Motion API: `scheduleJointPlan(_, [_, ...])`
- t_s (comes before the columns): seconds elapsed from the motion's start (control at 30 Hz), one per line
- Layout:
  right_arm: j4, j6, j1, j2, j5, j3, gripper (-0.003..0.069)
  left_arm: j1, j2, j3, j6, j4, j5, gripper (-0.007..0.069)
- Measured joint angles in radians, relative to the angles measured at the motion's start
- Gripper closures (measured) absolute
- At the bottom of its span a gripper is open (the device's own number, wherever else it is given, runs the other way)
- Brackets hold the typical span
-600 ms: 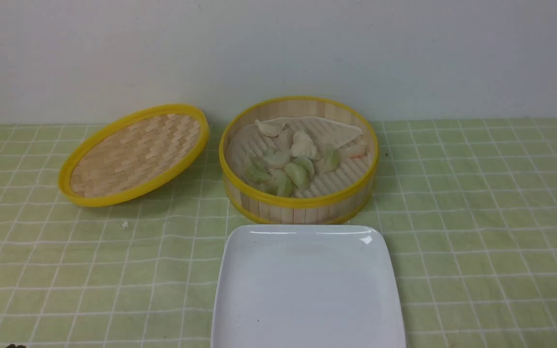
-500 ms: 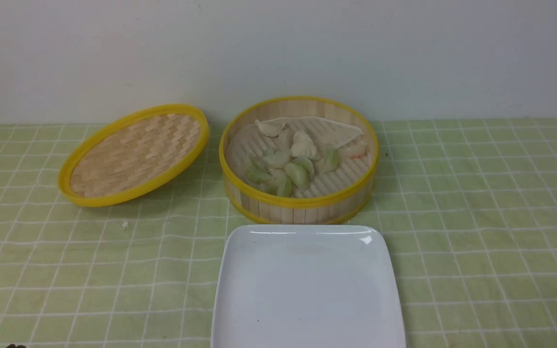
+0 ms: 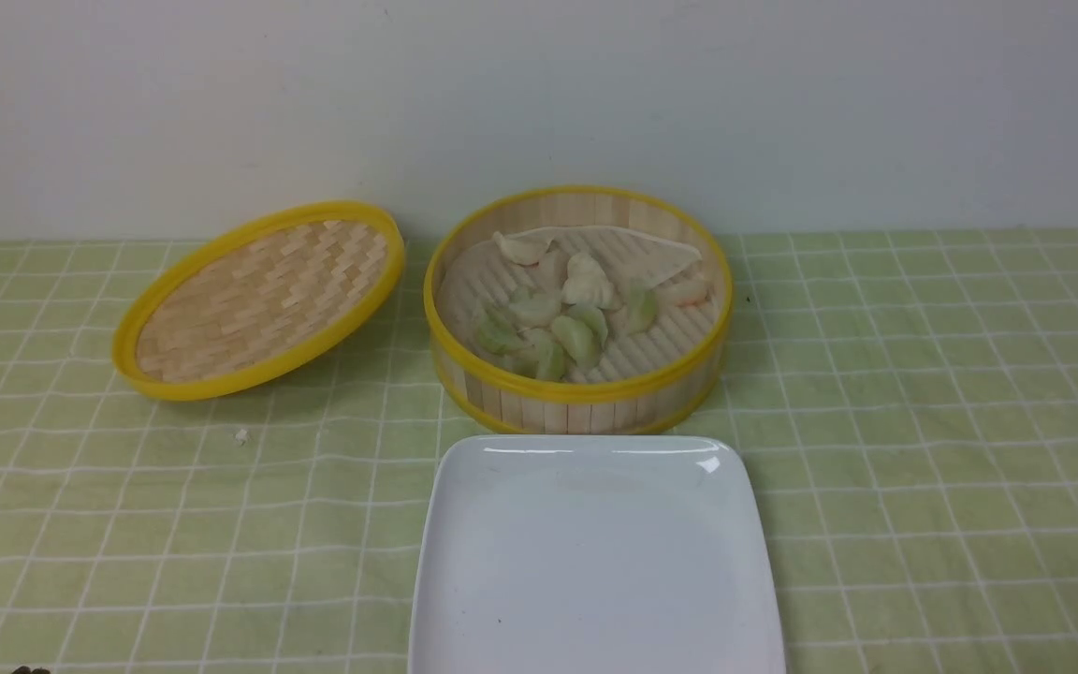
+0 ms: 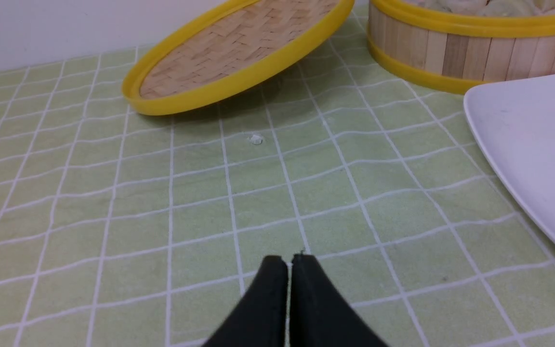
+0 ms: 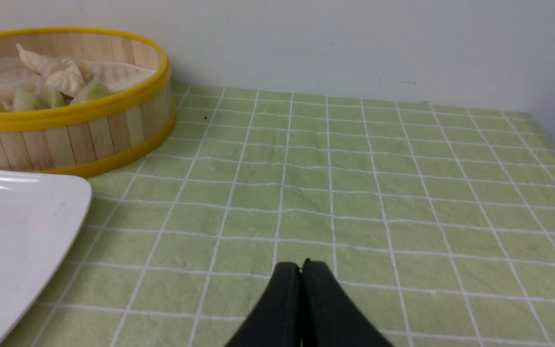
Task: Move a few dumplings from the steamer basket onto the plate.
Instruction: Use the left arm to grab a dumpling from the steamer
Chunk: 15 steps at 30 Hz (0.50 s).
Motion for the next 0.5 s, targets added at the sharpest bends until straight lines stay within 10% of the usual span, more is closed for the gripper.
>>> scheduleJointPlan(0.23, [0.000, 0.000, 0.000, 0.000, 0.000, 0.000, 0.0673, 0.000, 0.000, 0.003, -0.029, -0.058, -0.055, 0.0631])
scheduleJointPlan(0.5, [0.000, 0.000, 0.000, 0.000, 0.000, 0.000, 0.0673, 0.000, 0.000, 0.002, -0.198, -0.588, -0.405, 0.0631])
